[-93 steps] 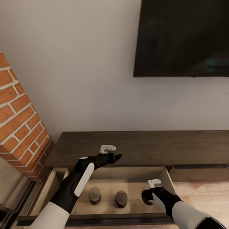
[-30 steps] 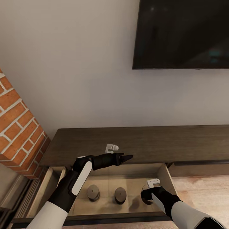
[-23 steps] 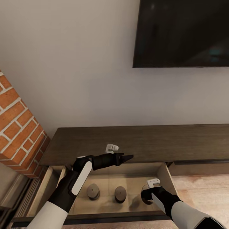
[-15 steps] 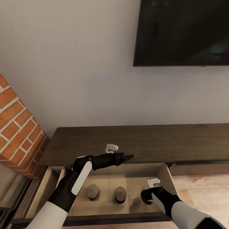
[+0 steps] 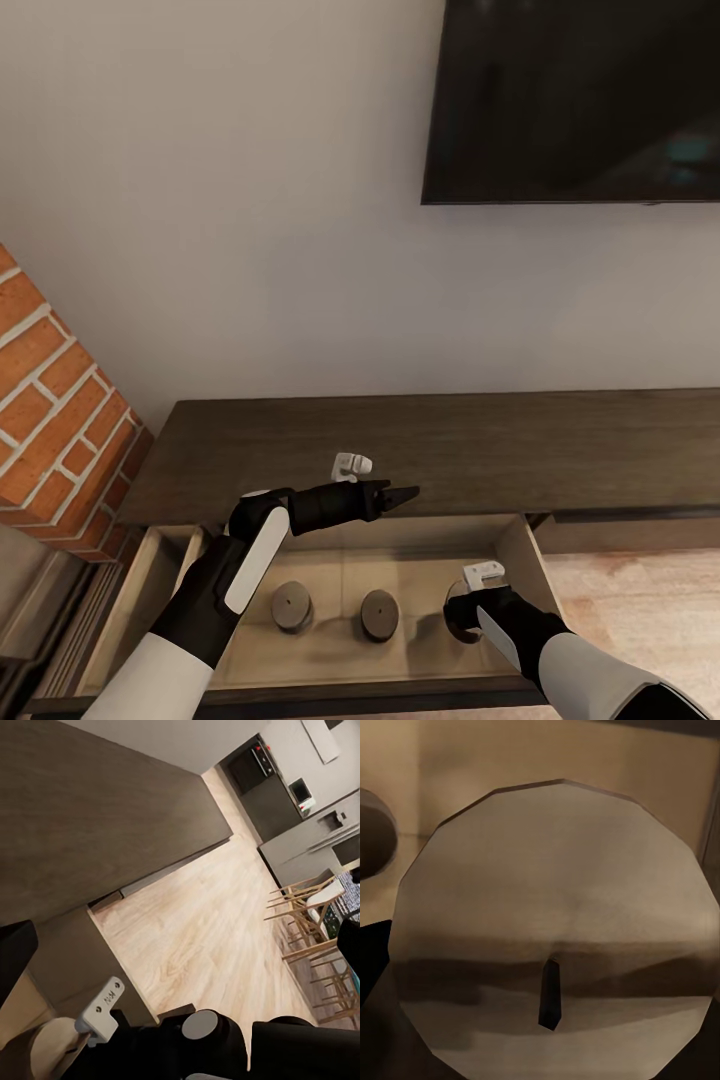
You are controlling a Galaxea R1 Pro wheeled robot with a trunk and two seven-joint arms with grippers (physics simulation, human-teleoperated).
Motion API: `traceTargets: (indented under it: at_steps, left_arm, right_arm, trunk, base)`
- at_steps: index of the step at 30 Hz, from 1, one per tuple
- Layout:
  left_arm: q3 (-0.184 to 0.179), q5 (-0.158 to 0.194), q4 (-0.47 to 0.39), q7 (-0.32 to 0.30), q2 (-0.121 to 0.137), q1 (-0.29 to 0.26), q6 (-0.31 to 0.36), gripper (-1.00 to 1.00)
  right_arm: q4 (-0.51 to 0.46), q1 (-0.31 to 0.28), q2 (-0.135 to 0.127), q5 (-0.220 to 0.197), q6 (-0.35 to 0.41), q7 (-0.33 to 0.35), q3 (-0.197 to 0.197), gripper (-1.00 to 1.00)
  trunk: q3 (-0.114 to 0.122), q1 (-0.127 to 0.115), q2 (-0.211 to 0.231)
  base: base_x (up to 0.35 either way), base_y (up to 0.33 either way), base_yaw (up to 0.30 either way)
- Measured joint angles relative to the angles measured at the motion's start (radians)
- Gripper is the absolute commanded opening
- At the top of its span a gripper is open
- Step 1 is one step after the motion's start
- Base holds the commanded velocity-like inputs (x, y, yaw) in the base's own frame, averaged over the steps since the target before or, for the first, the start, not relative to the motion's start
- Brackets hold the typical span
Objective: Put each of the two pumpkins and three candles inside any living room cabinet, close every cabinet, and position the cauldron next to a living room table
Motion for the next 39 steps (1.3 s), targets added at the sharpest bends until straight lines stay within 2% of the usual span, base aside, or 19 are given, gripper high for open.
traceTargets:
  at_steps: [28,32,39]
  left_arm:
    - [-0.002,0.0,0.0,0.002,0.0,0.0,0.0,1.0]
    - [-0.002,0.0,0.0,0.001,0.0,0.0,0.0,1.0]
    - [-0.002,0.0,0.0,0.002,0.0,0.0,0.001,1.0]
  right_arm:
    - [0.015,0.002,0.011,-0.007,0.001,0.01,0.003,-1.0]
    - [0.017,0.002,0.033,-0.012,-0.001,0.011,0.002,-1.0]
    - [0.013,0.002,0.04,0.001,-0.021,0.01,0.003,-1.0]
  trunk:
    - [0.0,0.0,0.0]
    - [0.0,0.0,0.0]
    - [0.0,0.0,0.0]
  base:
    - [0.0,0.0,0.0]
    - [0.0,0.0,0.0]
    - [0.0,0.0,0.0]
